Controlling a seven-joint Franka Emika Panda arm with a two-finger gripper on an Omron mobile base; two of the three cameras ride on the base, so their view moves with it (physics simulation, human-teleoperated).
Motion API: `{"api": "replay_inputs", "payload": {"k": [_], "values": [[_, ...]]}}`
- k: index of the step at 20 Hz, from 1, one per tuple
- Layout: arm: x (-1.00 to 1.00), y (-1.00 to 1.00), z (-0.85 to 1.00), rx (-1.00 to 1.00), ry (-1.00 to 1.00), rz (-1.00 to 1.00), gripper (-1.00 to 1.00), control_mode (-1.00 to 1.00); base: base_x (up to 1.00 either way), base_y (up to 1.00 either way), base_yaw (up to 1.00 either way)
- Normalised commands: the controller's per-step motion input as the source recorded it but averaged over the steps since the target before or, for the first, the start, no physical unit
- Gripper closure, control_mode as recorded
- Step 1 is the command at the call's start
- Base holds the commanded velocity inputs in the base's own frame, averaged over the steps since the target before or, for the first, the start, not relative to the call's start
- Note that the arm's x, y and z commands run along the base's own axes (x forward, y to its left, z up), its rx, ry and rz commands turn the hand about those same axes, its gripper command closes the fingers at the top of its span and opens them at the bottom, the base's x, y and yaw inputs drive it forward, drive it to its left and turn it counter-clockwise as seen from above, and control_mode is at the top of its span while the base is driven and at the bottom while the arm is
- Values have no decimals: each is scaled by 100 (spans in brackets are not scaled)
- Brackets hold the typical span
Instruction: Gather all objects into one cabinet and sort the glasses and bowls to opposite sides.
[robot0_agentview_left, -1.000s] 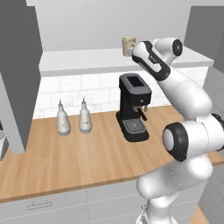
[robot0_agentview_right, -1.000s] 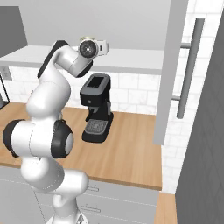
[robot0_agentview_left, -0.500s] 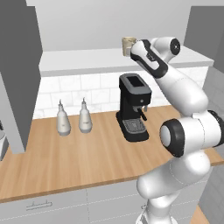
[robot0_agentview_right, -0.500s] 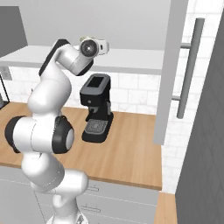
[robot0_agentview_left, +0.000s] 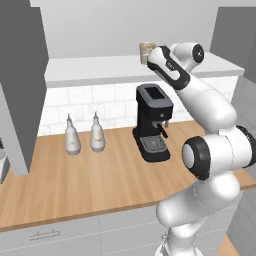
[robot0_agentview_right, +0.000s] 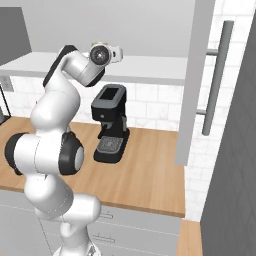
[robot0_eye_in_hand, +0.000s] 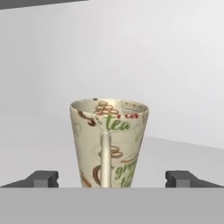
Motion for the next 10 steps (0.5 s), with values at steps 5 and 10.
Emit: {"api": "replay_inputs", "payload": {"k": [5,10], "values": [[0,0,-2,1,0,0,100,-100,0,0,0],[5,0,0,0,0,0,100,-100,0,0,0]]}}
